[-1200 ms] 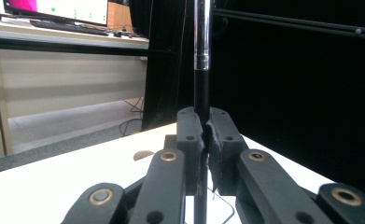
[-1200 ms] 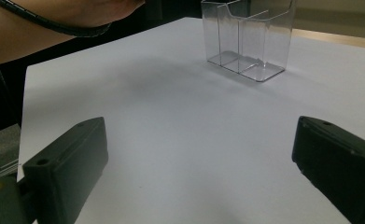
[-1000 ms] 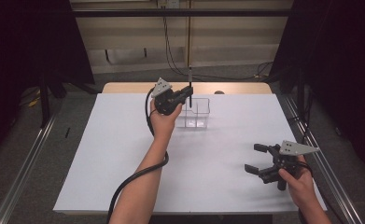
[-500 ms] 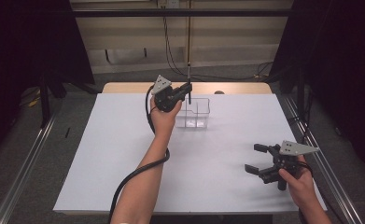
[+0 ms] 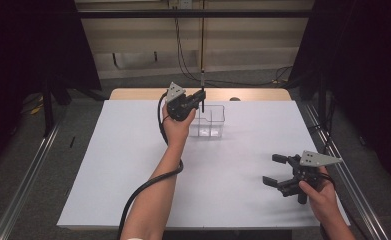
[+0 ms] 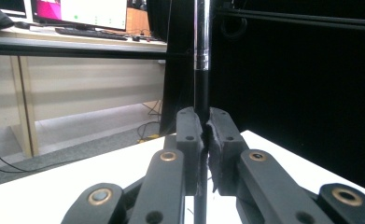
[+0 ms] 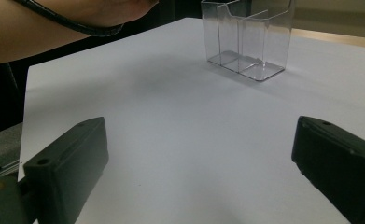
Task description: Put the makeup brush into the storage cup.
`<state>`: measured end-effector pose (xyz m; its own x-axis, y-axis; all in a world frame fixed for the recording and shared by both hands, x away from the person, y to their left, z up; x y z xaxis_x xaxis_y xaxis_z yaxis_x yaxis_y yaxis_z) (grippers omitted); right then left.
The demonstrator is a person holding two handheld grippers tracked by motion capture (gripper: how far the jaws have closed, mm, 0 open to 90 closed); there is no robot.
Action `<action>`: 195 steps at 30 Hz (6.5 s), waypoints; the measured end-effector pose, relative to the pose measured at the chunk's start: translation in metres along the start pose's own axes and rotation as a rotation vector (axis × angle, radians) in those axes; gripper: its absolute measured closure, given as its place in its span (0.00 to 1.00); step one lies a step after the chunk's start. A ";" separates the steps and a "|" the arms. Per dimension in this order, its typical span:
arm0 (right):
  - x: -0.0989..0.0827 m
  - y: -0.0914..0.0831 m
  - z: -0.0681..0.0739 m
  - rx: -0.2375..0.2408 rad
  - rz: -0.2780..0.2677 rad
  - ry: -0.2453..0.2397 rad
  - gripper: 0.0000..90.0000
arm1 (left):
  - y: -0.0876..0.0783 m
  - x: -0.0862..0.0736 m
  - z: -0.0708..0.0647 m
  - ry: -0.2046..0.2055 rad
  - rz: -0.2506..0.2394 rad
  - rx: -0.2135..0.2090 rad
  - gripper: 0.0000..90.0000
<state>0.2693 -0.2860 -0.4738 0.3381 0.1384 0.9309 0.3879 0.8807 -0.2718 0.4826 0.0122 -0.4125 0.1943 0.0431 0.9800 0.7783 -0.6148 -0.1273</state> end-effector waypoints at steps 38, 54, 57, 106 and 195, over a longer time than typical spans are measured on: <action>0.000 0.002 0.001 0.012 0.005 -0.008 0.04 | -0.002 -0.022 0.001 -0.004 0.031 -0.001 0.93; -0.001 0.003 0.002 0.016 0.010 -0.009 0.04 | -0.004 -0.031 -0.001 -0.009 0.046 0.001 0.92; -0.001 0.003 0.002 0.016 0.009 -0.008 0.04 | -0.005 -0.033 0.000 -0.002 0.050 0.001 0.92; -0.002 0.009 0.005 0.019 0.032 -0.018 0.04 | -0.044 -0.023 0.004 -0.002 0.000 -0.104 0.09; -0.001 0.004 0.008 -0.021 0.013 -0.040 0.04 | -0.145 -0.052 0.026 0.104 0.081 -0.233 0.00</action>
<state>0.2634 -0.2790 -0.4742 0.3092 0.1685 0.9360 0.4015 0.8691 -0.2890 0.3748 0.1196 -0.4485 0.1781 -0.0873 0.9801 0.6023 -0.7780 -0.1787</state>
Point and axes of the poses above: each handheld gripper's, and its own axes: y roughly forward along the jaws, x roughly out of its top, z roughly to its left, the point moved 4 cm from there along y, roughly forward along the jaws, and after that the axes turned 11 degrees about x, right-handed, at the moved point
